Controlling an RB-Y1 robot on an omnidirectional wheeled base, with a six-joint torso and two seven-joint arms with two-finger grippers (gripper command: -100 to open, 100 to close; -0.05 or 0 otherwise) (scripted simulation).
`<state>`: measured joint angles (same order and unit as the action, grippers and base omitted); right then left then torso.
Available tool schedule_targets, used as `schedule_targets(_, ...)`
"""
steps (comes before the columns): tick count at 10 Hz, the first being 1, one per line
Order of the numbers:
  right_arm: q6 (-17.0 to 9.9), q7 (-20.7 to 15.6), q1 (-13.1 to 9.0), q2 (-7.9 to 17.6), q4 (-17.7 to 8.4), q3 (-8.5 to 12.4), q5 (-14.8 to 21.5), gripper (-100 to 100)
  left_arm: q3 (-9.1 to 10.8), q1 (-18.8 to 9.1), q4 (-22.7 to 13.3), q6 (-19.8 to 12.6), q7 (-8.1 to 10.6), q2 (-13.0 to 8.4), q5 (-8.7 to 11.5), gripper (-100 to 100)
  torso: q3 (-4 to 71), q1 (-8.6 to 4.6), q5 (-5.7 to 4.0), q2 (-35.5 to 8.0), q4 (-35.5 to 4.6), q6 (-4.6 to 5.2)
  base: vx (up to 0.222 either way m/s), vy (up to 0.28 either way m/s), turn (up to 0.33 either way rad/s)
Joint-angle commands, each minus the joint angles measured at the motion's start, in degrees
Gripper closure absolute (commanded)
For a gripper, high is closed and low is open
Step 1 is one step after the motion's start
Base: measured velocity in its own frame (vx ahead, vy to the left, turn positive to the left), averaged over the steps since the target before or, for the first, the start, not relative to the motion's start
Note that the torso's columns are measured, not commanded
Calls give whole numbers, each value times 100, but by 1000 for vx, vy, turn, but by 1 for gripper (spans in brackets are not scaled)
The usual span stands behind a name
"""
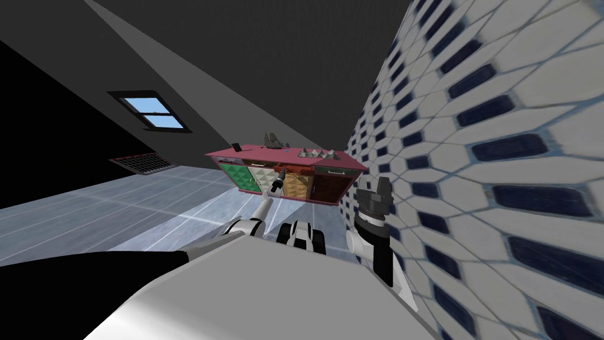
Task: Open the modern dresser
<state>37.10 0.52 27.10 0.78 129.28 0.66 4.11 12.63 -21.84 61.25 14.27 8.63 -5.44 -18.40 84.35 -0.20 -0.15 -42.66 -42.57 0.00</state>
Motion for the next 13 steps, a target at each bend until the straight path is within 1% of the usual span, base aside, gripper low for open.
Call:
schedule_targets(1,0,0,0,0,0,0,0,0,99,-446,-406,60,64,-15,-79,-100,-8,1,1,-10,-4,1,-50,-8,20)
schedule_targets(3,0,0,1,0,0,0,0,0,99,-500,-406,60,64,-15,-79,-100,0,-13,-11,4,-24,15,1,3,5)
schedule_targets(4,0,0,1,0,0,0,0,0,269,-718,-741,61,205,-53,-247,-100,-3,-20,-12,-1,-23,19,-39,-19,23)
schedule_targets(5,0,0,0,0,0,0,0,0,269,-950,-923,61,205,-53,-247,-100,-12,-22,-9,-18,-18,12,-82,-13,27)
schedule_targets(6,0,0,0,0,0,0,0,0,269,-1047,-923,61,205,-53,-247,-100,-23,-15,-9,-33,-27,13,-65,4,13)
schedule_targets(7,0,0,0,0,0,0,0,0,253,-893,-944,-4,243,-98,-231,-100,-26,-17,-13,-36,-41,19,-17,7,2)
schedule_targets(8,0,0,0,0,0,0,0,0,256,-884,-973,-17,247,-94,-232,0,-18,-16,-11,-22,-28,10,0,0,0)
schedule_targets(13,0,0,1,0,0,0,0,0,261,-813,-1034,-71,249,-82,-232,0,14,14,9,24,15,1,0,0,0)
